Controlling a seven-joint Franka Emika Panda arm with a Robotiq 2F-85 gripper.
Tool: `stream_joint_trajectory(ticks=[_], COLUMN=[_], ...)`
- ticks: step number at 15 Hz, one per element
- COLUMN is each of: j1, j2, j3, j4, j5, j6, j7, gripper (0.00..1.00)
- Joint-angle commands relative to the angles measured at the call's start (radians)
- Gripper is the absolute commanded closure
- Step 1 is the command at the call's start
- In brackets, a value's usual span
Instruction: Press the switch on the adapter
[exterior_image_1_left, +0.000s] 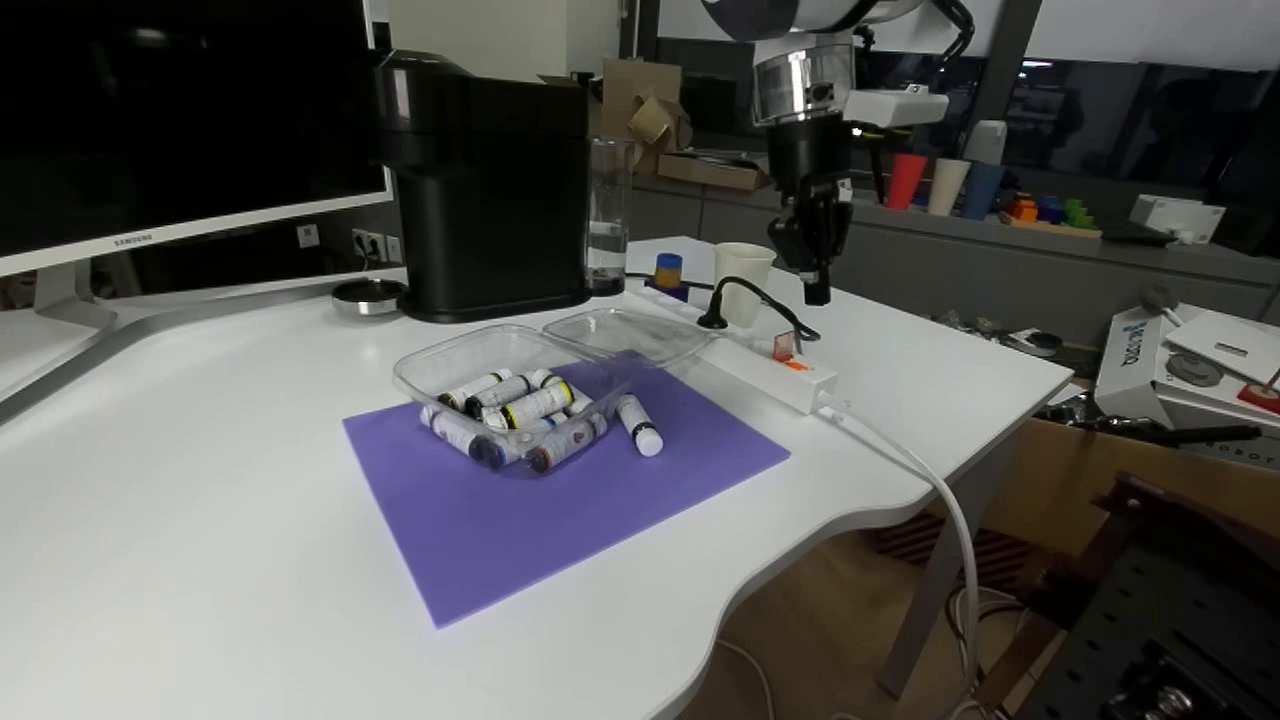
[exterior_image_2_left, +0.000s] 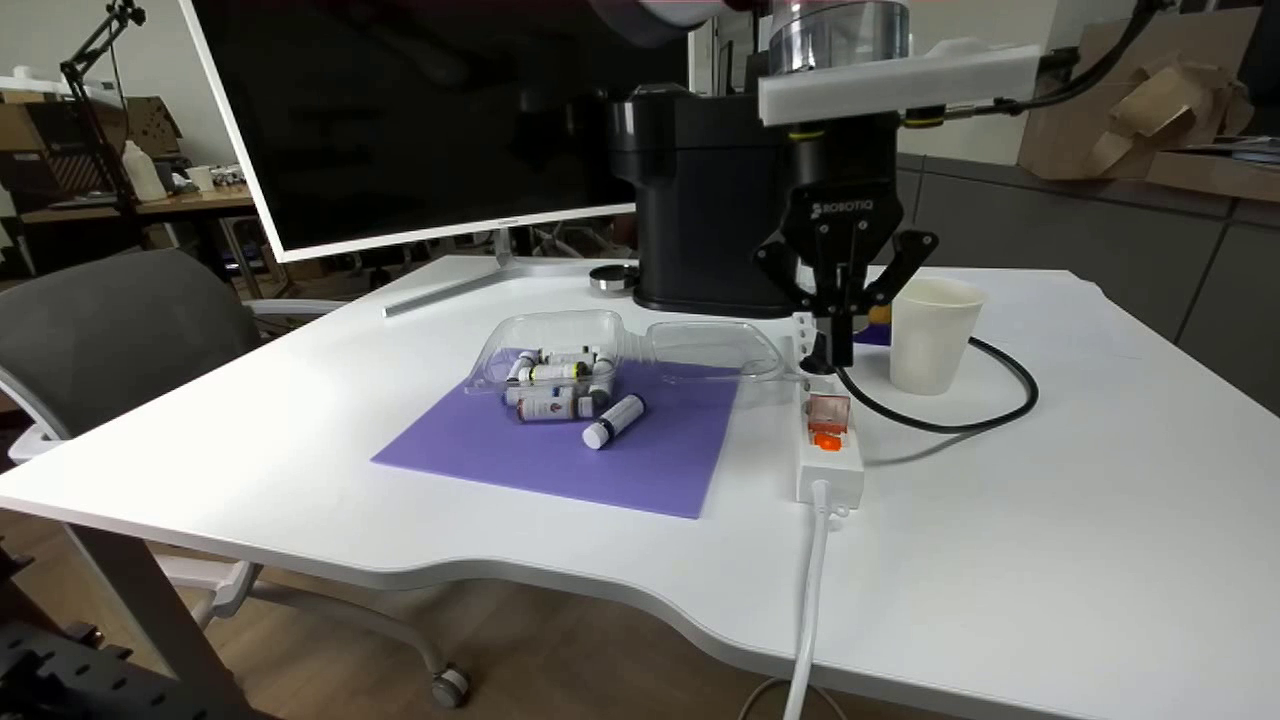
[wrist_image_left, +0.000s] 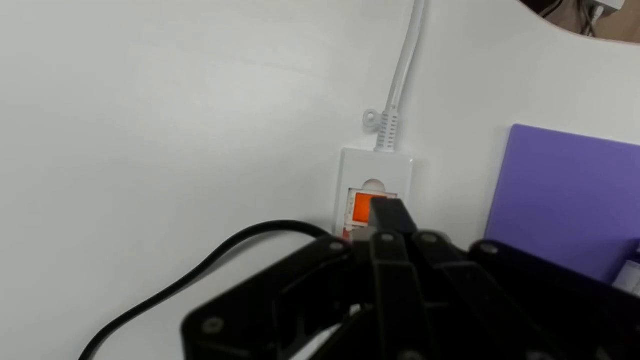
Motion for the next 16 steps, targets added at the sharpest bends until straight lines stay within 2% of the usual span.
stream_joint_trajectory(ticks=[1, 6, 16], j1=[-0.005, -0.018, -0.044], j2=[-0.017, -0.005, 0.021], j3=[0.009, 0.024, 0.032], j4=[-0.044, -0.090, -0.115], j5=[-0.023, -0.003, 0.007], j6=[0.091, 0.224, 0.269], j7=[0.031, 0.010, 0.009], gripper=[1.00, 1.00, 1.00])
